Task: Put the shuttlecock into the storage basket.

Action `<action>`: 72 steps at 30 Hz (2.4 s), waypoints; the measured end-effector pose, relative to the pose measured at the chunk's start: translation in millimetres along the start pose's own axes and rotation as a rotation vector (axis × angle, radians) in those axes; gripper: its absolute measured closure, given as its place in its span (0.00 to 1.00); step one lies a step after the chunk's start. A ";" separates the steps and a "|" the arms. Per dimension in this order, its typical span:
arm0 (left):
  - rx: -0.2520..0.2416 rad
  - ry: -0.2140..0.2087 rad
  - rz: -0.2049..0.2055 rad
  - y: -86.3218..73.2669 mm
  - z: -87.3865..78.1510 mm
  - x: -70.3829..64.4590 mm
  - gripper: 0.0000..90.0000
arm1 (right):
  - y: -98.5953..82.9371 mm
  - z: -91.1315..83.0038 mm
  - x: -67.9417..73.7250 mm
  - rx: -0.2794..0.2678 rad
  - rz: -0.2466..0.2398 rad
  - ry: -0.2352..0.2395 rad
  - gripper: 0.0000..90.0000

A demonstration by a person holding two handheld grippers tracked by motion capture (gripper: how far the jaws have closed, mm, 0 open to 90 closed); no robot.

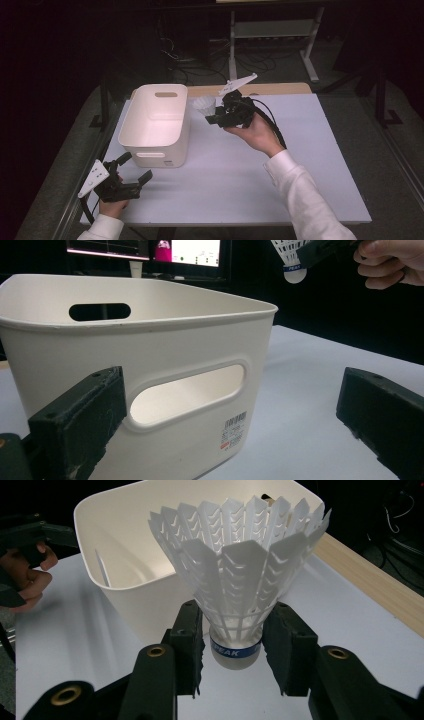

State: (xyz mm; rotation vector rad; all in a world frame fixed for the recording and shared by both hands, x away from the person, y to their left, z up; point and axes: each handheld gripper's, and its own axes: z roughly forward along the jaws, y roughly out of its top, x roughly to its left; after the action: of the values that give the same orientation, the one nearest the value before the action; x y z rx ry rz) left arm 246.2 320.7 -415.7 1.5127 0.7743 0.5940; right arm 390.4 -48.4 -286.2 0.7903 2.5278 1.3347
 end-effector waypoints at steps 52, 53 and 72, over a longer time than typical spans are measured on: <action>0.001 -0.004 -0.006 -0.3 -0.5 -0.1 0.00 | 39.7 45.2 31.2 0.006 -0.100 0.083 0.66; 0.001 -0.003 -0.007 -0.3 -0.6 -0.2 0.00 | 40.6 45.4 32.7 0.008 -0.085 0.086 0.66; -0.001 -0.005 -0.009 -0.4 -0.2 -0.4 0.00 | 45.6 63.8 42.1 -0.001 -0.113 0.120 0.66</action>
State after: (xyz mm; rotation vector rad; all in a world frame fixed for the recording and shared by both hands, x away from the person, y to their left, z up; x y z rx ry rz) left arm 245.7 320.6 -416.0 1.5083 0.7765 0.5844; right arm 396.5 40.3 -282.9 0.5728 2.6189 1.3851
